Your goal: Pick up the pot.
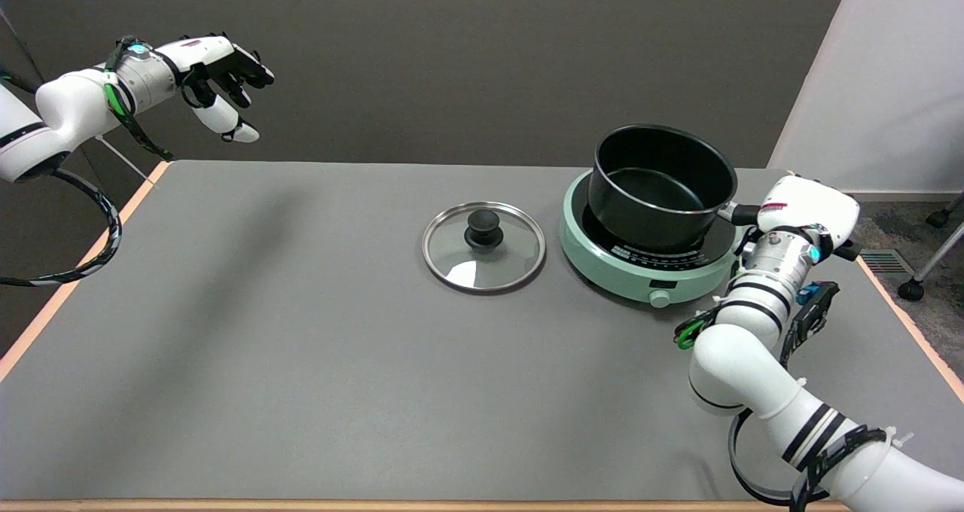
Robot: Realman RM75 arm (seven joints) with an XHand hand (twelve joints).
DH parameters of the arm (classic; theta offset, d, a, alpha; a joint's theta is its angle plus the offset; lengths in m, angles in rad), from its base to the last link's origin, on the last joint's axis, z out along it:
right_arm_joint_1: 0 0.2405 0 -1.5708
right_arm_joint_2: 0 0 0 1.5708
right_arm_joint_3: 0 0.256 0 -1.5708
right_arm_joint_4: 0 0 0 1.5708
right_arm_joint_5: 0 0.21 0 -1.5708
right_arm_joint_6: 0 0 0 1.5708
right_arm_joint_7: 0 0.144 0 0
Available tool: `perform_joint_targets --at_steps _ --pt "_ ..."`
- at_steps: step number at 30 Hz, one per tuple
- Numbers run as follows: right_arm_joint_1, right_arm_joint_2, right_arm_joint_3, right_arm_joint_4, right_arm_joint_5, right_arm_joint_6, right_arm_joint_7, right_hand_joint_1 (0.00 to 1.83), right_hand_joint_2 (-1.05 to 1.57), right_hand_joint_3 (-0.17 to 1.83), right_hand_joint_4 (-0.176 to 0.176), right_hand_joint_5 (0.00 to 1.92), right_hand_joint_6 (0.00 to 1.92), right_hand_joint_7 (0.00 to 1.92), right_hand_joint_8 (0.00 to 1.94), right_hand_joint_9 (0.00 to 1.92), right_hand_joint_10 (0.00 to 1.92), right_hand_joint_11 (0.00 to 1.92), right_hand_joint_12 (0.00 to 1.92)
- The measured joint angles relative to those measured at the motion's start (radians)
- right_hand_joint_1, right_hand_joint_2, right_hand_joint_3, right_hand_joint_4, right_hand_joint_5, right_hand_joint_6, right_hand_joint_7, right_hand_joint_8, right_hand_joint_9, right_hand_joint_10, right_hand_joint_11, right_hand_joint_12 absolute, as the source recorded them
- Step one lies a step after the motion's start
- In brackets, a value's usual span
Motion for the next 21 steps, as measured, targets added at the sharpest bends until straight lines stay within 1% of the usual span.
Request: perform_joint_targets --at_steps 9,21 --pt "0.004 0.001 0.001 0.002 0.0 0.0 0.003 1.16 0.89 1.28 -0.073 1.81 1.81 1.81 1.81 1.81 1.81 1.81 1.81" --pt "0.004 0.015 0.003 0.041 -0.003 0.0 0.0 1.17 0.9 1.35 -0.076 1.8 1.8 1.8 1.8 1.8 1.8 1.8 1.8"
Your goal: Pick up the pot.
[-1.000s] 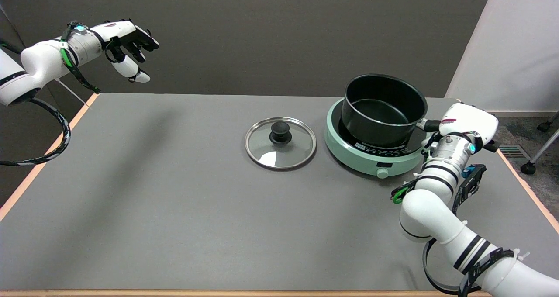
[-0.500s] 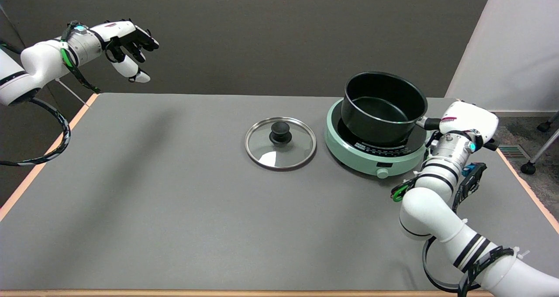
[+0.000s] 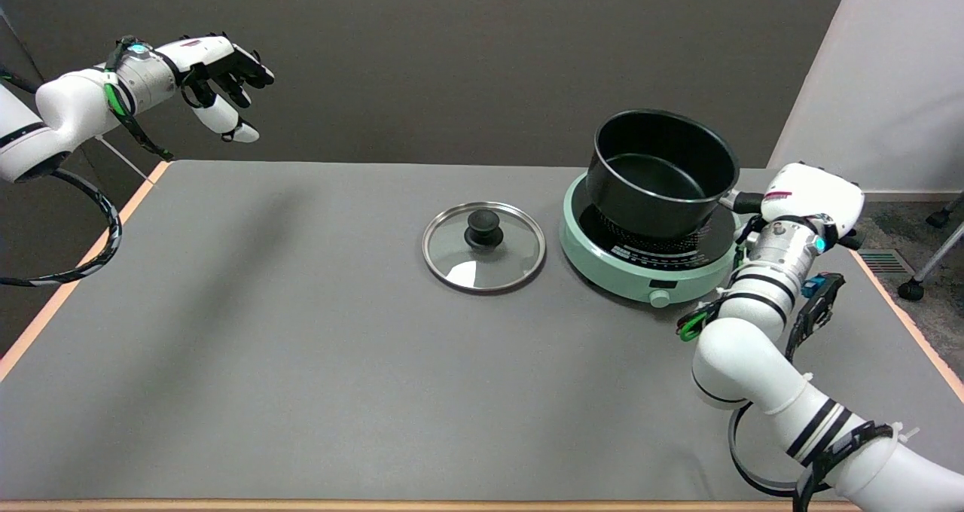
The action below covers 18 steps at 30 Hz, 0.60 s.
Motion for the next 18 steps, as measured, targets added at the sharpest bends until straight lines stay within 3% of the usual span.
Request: perform_joint_targets --at_steps 18 --pt "-0.077 0.108 0.027 0.168 0.0 0.008 -0.041 1.17 0.9 1.36 -0.077 1.8 1.8 1.8 1.8 1.8 1.8 1.8 1.8"
